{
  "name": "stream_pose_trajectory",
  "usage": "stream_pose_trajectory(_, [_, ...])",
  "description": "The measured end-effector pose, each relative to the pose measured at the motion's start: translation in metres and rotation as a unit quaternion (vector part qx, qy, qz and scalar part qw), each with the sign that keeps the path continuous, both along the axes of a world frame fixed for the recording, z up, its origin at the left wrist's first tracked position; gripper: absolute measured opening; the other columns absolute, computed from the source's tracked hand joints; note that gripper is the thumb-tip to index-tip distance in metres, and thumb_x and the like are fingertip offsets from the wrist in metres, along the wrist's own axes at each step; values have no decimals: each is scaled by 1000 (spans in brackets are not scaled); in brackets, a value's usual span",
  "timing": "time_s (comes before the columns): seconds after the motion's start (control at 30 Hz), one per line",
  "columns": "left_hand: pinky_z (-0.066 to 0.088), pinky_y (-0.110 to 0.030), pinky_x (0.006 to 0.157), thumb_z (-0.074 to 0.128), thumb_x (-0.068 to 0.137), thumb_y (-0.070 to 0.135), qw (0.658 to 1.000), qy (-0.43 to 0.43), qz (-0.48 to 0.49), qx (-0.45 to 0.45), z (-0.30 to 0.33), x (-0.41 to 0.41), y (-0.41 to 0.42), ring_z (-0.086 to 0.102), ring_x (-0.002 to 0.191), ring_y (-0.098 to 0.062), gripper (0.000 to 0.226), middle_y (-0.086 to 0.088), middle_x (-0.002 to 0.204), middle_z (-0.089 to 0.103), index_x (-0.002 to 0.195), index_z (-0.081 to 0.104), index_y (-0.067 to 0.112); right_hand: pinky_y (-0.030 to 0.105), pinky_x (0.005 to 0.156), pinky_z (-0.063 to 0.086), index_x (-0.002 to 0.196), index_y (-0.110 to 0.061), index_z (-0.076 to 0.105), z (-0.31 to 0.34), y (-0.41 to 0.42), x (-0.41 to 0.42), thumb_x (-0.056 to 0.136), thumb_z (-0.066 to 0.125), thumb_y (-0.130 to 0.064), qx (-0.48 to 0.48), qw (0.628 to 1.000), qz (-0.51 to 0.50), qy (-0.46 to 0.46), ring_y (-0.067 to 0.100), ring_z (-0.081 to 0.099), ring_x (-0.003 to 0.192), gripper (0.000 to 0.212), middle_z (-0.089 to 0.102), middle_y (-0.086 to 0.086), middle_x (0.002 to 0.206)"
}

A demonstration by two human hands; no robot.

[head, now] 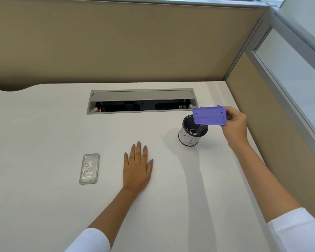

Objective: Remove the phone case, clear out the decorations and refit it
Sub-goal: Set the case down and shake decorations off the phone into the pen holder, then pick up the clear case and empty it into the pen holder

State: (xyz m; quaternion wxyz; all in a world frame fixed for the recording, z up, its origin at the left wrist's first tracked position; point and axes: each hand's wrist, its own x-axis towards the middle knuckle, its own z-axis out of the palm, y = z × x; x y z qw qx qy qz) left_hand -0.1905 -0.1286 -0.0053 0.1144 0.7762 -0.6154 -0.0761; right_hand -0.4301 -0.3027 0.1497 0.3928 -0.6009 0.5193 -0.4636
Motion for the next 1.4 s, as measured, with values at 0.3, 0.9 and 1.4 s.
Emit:
stream_pose_trajectory(0.3, [17, -51, 115, 25, 98, 41, 1000, -2, 3, 10, 1, 0, -1, 18, 146, -29, 58, -12, 158, 22, 148, 29, 13, 26, 53, 38, 87, -6, 73, 1, -1, 24, 70, 53, 8, -221, 930, -6, 292, 28, 51, 55, 29, 69, 11, 67])
stream_pose_trajectory(0.9, [36, -31, 109, 44, 100, 33, 817, 556, 147, -41, 58, 6, 20, 52, 124, -5, 40, 7, 136, 56, 138, 45, 25, 26, 64, 59, 104, -23, 47, -42, 94, 91, 83, 63, 4, 204, 973, 64, -89, 2, 68, 72, 37, 68, 5, 90])
stream_pose_trajectory(1.4, [46, -8, 80, 61, 91, 32, 829, 526, 181, -56, 60, 20, 56, 64, 98, -2, 27, 14, 111, 68, 118, 61, 28, 22, 67, 57, 110, -26, 48, -100, 171, 140, 86, 64, -11, 292, 950, 55, -93, 17, 69, 94, 33, 65, 3, 105])
